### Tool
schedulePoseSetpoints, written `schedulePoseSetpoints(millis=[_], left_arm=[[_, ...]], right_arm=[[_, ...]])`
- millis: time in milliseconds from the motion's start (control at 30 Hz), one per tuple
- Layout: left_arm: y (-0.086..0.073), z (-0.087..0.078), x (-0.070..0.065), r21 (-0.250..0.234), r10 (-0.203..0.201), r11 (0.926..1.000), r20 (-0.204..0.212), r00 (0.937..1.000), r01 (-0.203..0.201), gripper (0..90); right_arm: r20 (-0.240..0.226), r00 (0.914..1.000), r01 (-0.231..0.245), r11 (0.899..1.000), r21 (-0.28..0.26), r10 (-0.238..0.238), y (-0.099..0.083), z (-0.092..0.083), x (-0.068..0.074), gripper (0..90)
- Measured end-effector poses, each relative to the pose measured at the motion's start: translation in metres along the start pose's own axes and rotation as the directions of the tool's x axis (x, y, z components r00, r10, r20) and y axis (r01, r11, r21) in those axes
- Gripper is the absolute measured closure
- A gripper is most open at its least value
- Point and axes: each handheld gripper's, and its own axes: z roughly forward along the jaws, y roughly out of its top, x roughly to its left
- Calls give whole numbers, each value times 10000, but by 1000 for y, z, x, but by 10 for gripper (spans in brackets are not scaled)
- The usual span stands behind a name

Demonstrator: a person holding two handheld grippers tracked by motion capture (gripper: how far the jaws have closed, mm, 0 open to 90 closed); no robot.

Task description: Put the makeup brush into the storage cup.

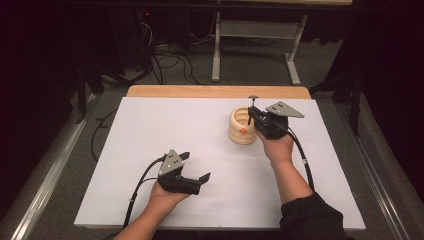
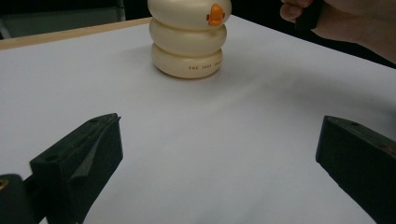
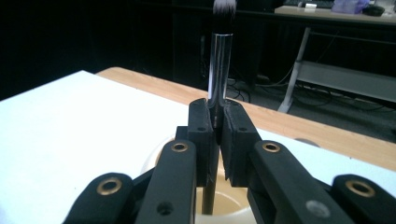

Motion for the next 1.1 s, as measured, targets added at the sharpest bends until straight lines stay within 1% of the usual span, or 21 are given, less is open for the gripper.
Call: schedulePoseSetpoints(millis=[100, 233, 300, 433, 533, 567, 600, 633, 667, 700, 733, 767, 800, 900, 1100], left_arm=[[0, 0, 0, -21, -4, 10000, 9, 10000, 4, 13], [0, 0, 0, -22, -17, 10000, 20, 10000, 17, 13], [0, -1, 0, -33, -17, 10000, 20, 10000, 17, 13], [0, -1, 1, -31, -29, 10000, 9, 10000, 29, 13], [0, -1, 1, -36, -36, 10000, 18, 10000, 36, 13], [0, -1, 1, -33, -37, 10000, 19, 10000, 37, 14], [0, -1, 1, -32, -38, 10000, 18, 10000, 38, 13], [0, -1, 1, -37, -46, 10000, 22, 10000, 46, 14], [0, -1, 1, -45, -46, 10000, 22, 10000, 46, 14], [0, -1, 1, -47, -44, 10000, 20, 10000, 44, 14], [0, -1, 1, -39, -44, 10000, 17, 10000, 44, 14], [0, 0, 1, -28, -41, 10000, 12, 10000, 41, 14], [0, 0, 1, -24, -40, 10000, 6, 10000, 40, 14], [0, -1, 1, -58, -52, 10000, 12, 10000, 52, 14], [1, -1, 1, -60, -60, 10000, 1, 10000, 60, 14]], right_arm=[[0, 10000, -60, 9999, 107, 60, -2, 2, 1, 853], [2, 10000, 75, 9998, 197, -75, -4, 4, 1, 852], [36, 10000, -30, 9996, 267, 29, -5, 5, 2, 852], [62, 10000, 48, 9992, 401, -50, -7, 7, 0, 852], [127, 9999, -11, 9988, 495, 4, -7, 9, 0, 850], [128, 9998, 117, 9986, 520, -124, -7, 10, -1, 846], [71, 10000, 9, 9983, 580, -13, -6, 10, -1, 805], [-13, 10000, 18, 9980, 633, -18, -5, 11, -1, 737], [-37, 9999, -112, 9976, 679, 115, -4, 12, -1, 672], [-24, 9999, -97, 9975, 706, 99, -3, 12, -1, 617], [-4, 10000, -92, 9974, 715, 93, -3, 13, -1, 570], [23, 10000, -93, 9971, 754, 91, -3, 13, -1, 542], [25, 9998, -189, 9969, 765, 188, -3, 12, -1, 527], [-34, 9998, -209, 9968, 777, 212, -3, 12, -1, 488], [-112, 9995, -274, 9970, 728, 283, -2, 11, 1, 447]])
